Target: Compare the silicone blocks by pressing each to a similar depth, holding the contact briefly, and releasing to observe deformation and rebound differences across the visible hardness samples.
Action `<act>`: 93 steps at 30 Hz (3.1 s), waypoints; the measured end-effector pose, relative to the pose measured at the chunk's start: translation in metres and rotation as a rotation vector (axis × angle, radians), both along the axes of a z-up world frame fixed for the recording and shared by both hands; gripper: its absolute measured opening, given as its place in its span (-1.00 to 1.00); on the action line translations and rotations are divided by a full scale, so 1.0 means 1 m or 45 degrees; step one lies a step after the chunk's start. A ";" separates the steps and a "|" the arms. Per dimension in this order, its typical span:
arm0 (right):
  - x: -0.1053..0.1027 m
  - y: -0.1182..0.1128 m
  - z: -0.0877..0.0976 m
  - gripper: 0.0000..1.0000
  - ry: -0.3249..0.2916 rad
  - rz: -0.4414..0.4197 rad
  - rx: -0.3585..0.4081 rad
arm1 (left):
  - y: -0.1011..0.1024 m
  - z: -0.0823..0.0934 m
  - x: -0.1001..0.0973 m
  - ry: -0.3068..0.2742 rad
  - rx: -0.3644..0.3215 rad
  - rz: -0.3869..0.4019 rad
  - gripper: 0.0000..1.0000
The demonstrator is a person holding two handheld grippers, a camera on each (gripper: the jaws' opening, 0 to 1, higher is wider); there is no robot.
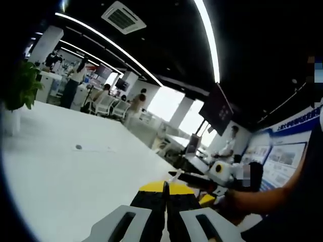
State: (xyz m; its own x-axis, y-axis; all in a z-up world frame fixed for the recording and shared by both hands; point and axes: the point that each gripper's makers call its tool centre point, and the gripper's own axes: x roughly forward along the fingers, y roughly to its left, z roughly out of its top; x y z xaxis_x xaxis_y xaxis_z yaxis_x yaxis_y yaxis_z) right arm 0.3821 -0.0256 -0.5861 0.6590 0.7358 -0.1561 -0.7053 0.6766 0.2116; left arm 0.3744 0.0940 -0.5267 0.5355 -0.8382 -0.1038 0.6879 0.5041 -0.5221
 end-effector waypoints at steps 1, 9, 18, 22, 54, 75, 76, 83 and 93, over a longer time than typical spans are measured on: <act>-0.001 -0.002 -0.003 0.93 0.005 -0.004 -0.004 | 0.000 -0.002 0.000 0.007 -0.003 0.004 -1.00; -0.009 -0.011 -0.016 0.93 0.048 -0.032 -0.011 | -0.004 -0.013 -0.002 0.037 -0.010 0.019 -1.00; -0.016 -0.013 -0.025 0.93 0.046 -0.039 -0.024 | -0.012 -0.028 -0.007 0.087 -0.027 0.035 -1.00; -0.020 -0.015 -0.029 0.93 0.060 -0.037 -0.029 | -0.015 -0.035 -0.009 0.110 -0.033 0.040 -1.00; -0.036 -0.032 -0.085 0.93 0.167 -0.055 -0.138 | -0.030 -0.111 -0.021 0.363 -0.077 0.082 -1.00; -0.037 -0.034 -0.091 0.93 0.206 -0.088 -0.143 | 0.005 -0.151 0.020 0.384 -0.067 0.269 -1.00; -0.036 -0.034 -0.091 0.93 0.206 -0.091 -0.143 | 0.008 -0.155 0.023 0.380 -0.049 0.281 -1.00; -0.037 -0.034 -0.092 0.93 0.221 -0.097 -0.143 | 0.019 -0.176 0.032 0.398 0.021 0.339 -1.00; -0.038 -0.034 -0.095 0.93 0.233 -0.108 -0.145 | 0.029 -0.219 0.040 0.494 0.165 0.445 -1.00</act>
State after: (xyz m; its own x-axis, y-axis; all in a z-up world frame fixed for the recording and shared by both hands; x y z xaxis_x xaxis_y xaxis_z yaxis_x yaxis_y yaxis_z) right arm 0.3437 -0.0597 -0.6810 0.6706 0.6500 -0.3576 -0.6020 0.7584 0.2496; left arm 0.4149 0.1230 -0.7452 0.6818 -0.5842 -0.4403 0.2363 0.7455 -0.6231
